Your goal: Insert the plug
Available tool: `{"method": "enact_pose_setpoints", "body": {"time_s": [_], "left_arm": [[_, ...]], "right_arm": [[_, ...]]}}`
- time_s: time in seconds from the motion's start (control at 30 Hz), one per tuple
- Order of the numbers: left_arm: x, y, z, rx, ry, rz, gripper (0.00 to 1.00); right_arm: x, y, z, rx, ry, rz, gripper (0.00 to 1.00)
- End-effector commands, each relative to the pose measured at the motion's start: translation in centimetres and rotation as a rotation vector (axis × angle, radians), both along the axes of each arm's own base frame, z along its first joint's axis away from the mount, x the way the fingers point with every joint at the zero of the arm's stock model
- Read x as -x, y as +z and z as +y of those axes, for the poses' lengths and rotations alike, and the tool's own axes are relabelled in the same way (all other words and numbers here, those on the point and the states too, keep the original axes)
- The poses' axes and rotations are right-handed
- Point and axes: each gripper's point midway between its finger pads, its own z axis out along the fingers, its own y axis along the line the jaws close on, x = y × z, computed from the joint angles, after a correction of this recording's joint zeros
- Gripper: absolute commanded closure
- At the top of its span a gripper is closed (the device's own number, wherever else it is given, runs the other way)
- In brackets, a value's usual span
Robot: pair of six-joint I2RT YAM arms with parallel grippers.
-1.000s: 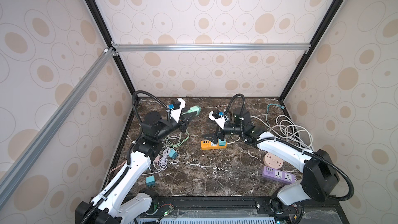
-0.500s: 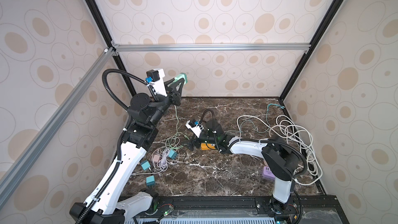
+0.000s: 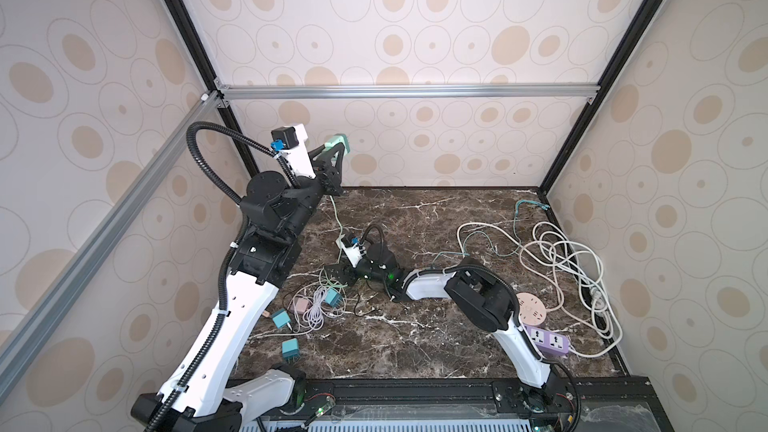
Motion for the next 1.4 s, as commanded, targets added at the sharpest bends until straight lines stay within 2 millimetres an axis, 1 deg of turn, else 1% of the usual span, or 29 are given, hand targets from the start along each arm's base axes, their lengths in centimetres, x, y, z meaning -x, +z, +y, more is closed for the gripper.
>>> {"method": "enact_pose_setpoints", "body": {"time_s": [0.0, 0.03, 0.1, 0.17, 0.27, 0.37, 0.43, 0.53, 0.57, 0.6, 0.63, 0.8, 0.87, 0.97, 1.03, 1.13, 1.2, 1.3, 1.37], "left_arm": [[1.8, 1.8, 2.2, 0.021, 0.087, -0.048, 1.0], [1.8, 1.5, 2.4, 0.018, 0.095, -0.041, 1.0], [1.7, 0.9, 2.6, 0.007, 0.108, -0.026, 1.0], [1.4, 0.3, 2.9, -0.004, 0.133, -0.005, 1.0], [1.0, -0.9, 3.7, -0.026, 0.184, 0.041, 1.0], [1.0, -1.4, 4.3, -0.052, 0.221, 0.057, 1.0], [1.2, -1.1, 4.7, -0.071, 0.245, 0.058, 1.0], [1.7, -0.6, 5.4, -0.084, 0.277, 0.043, 1.0], [1.9, -0.5, 5.5, -0.082, 0.281, 0.036, 1.0], [2.0, -0.4, 5.6, -0.08, 0.284, 0.031, 1.0], [2.1, -0.5, 5.6, -0.078, 0.281, 0.031, 1.0], [1.8, -0.8, 5.3, -0.081, 0.267, 0.038, 1.0], [1.7, -0.8, 5.3, -0.087, 0.274, 0.044, 1.0], [1.8, -0.6, 5.8, -0.095, 0.298, 0.046, 1.0], [1.9, -0.6, 6.1, -0.103, 0.314, 0.048, 1.0], [2.0, -0.6, 6.3, -0.107, 0.326, 0.047, 1.0], [2.1, -0.5, 6.3, -0.111, 0.324, 0.045, 1.0], [2.0, -0.1, 6.0, -0.121, 0.311, 0.042, 1.0], [2.0, 0.1, 5.8, -0.126, 0.3, 0.039, 1.0]], "right_arm": [[0.6, 1.9, 1.3, -0.056, 0.013, -0.029, 0.76], [0.6, 2.0, 1.3, -0.059, 0.021, -0.032, 0.87], [0.7, 2.6, 1.5, -0.056, 0.03, -0.056, 0.98], [0.5, 4.0, 1.4, -0.049, 0.024, -0.103, 1.0], [-0.1, 7.5, 0.8, -0.051, 0.016, -0.173, 1.0], [-1.3, 12.8, -0.6, -0.087, -0.013, -0.2, 1.0], [-2.4, 18.3, -2.2, -0.144, -0.042, -0.22, 1.0], [-2.5, 26.5, -4.6, -0.234, -0.042, -0.277, 1.0], [-2.2, 28.5, -5.3, -0.25, -0.045, -0.307, 1.0], [-2.0, 29.8, -5.8, -0.255, -0.048, -0.335, 1.0], [-1.7, 30.4, -6.2, -0.251, -0.047, -0.349, 1.0], [-0.8, 30.8, -7.1, -0.251, -0.041, -0.346, 1.0], [-0.8, 32.1, -8.1, -0.261, -0.078, -0.365, 1.0], [-0.5, 34.9, -10.2, -0.284, -0.136, -0.399, 1.0], [0.2, 36.8, -11.8, -0.309, -0.148, -0.413, 1.0], [1.5, 38.3, -13.4, -0.311, -0.124, -0.433, 1.0], [2.0, 38.8, -14.2, -0.299, -0.132, -0.447, 1.0], [1.6, 40.2, -16.5, -0.319, -0.235, -0.497, 1.0], [0.9, 41.2, -18.2, -0.349, -0.309, -0.515, 1.0]]}}
